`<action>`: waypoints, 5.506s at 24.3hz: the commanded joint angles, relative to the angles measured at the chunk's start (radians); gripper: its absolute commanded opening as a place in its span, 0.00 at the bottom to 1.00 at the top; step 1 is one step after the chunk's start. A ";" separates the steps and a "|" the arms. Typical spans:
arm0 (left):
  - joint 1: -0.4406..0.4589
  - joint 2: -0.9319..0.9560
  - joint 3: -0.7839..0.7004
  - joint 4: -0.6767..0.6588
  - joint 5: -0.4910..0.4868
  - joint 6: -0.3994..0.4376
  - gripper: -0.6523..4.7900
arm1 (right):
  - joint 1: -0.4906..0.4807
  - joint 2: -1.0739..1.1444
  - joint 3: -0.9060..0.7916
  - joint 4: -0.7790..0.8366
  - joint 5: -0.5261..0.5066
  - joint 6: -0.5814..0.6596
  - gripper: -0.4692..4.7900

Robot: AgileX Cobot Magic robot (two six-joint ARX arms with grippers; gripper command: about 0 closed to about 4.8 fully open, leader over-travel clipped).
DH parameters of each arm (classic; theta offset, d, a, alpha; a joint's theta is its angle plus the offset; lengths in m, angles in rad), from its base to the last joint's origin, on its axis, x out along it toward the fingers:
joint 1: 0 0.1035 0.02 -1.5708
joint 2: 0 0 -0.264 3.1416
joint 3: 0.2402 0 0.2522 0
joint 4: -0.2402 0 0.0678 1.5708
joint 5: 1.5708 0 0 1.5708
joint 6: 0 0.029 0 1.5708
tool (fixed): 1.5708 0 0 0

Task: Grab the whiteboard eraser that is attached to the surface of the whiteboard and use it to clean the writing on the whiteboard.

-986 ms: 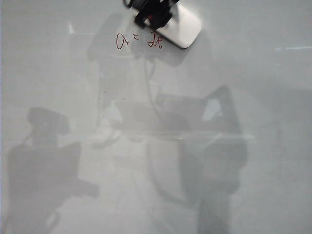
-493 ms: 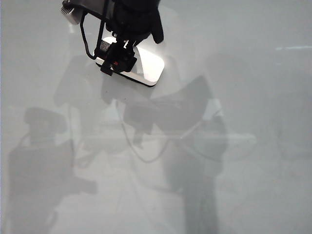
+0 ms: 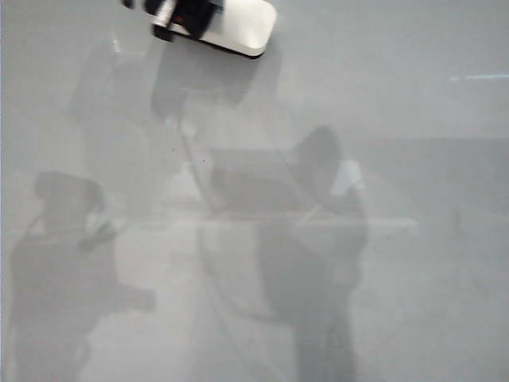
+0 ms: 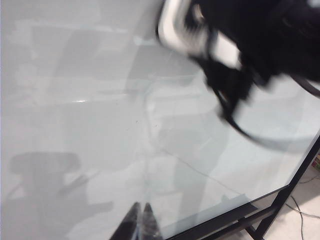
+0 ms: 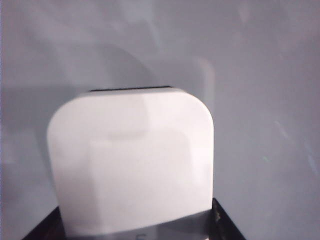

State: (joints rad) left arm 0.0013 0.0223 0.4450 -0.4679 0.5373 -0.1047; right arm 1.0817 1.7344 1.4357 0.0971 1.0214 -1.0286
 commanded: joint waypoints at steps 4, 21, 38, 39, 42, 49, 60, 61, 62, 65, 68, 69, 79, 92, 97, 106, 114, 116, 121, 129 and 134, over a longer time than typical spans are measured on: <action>-0.001 0.001 0.002 0.013 -0.074 0.004 0.11 | 0.060 -0.172 -0.016 -0.233 0.103 0.315 0.59; -0.002 0.001 0.002 0.013 -0.070 0.027 0.11 | -0.307 -0.978 -0.598 -0.227 -0.108 0.770 0.59; -0.001 0.001 0.002 0.058 -0.066 0.026 0.11 | -1.059 -0.916 -0.983 0.411 -0.824 0.929 0.58; -0.001 0.001 0.002 0.058 -0.066 0.026 0.11 | -1.061 -0.887 -0.983 0.443 -0.828 0.929 0.58; -0.001 0.001 0.002 0.058 -0.066 0.026 0.11 | -1.061 -0.788 -0.983 0.551 -0.834 0.928 0.58; -0.001 0.001 0.002 0.058 -0.066 0.026 0.11 | -1.060 -0.646 -0.982 0.711 -0.841 0.928 0.58; -0.001 0.001 0.002 0.058 -0.066 0.026 0.11 | -1.060 -0.605 -0.982 0.778 -0.845 0.928 0.62; -0.001 0.001 0.002 0.058 -0.066 0.026 0.11 | -1.060 -0.600 -0.982 0.787 -0.845 0.928 0.62; -0.001 0.001 0.002 0.058 -0.066 0.026 0.11 | -1.060 -0.592 -0.982 0.798 -0.845 0.928 0.62; -0.001 0.001 0.002 0.058 -0.066 0.026 0.11 | -1.060 -0.576 -0.982 0.822 -0.845 0.928 0.62; -0.001 0.001 0.002 0.058 -0.066 0.026 0.11 | -1.060 -0.568 -0.982 0.828 -0.852 0.928 0.62; -0.001 0.001 0.002 0.058 -0.066 0.026 0.11 | -1.060 -0.566 -0.982 0.828 -0.864 0.928 0.62; -0.001 0.001 0.002 0.058 -0.071 0.031 0.11 | -1.060 -0.582 -0.982 0.815 -0.866 0.927 0.80; -0.001 0.002 0.001 0.058 -0.251 0.079 0.11 | -1.056 -1.007 -0.983 0.299 -0.859 0.924 0.75; -0.001 0.002 0.000 0.058 -0.319 0.140 0.11 | -1.056 -1.242 -0.983 0.130 -0.863 0.929 0.30; -0.001 0.002 -0.105 0.225 -0.343 0.142 0.11 | -1.055 -1.550 -0.983 -0.150 -0.952 1.070 0.09; -0.001 0.002 -0.219 0.275 -0.375 0.158 0.11 | -1.055 -1.626 -1.018 -0.234 -1.056 1.095 0.09; -0.001 0.002 -0.234 0.275 -0.384 0.158 0.11 | -1.055 -1.626 -1.030 -0.236 -1.064 1.104 0.09; -0.001 0.002 -0.266 0.249 -0.379 0.157 0.11 | -1.055 -1.626 -1.097 -0.235 -1.099 1.109 0.09; -0.002 0.002 -0.266 0.159 -0.380 0.157 0.11 | -1.055 -1.625 -1.141 -0.251 -1.137 1.146 0.23; -0.002 0.002 -0.266 0.159 -0.380 0.157 0.11 | -1.057 -1.625 -1.141 -0.251 -1.128 1.145 0.23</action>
State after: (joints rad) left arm 0.0013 0.0235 0.1749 -0.3149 0.1558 0.0521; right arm 0.0250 0.1085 0.2901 -0.1604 -0.1093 0.1123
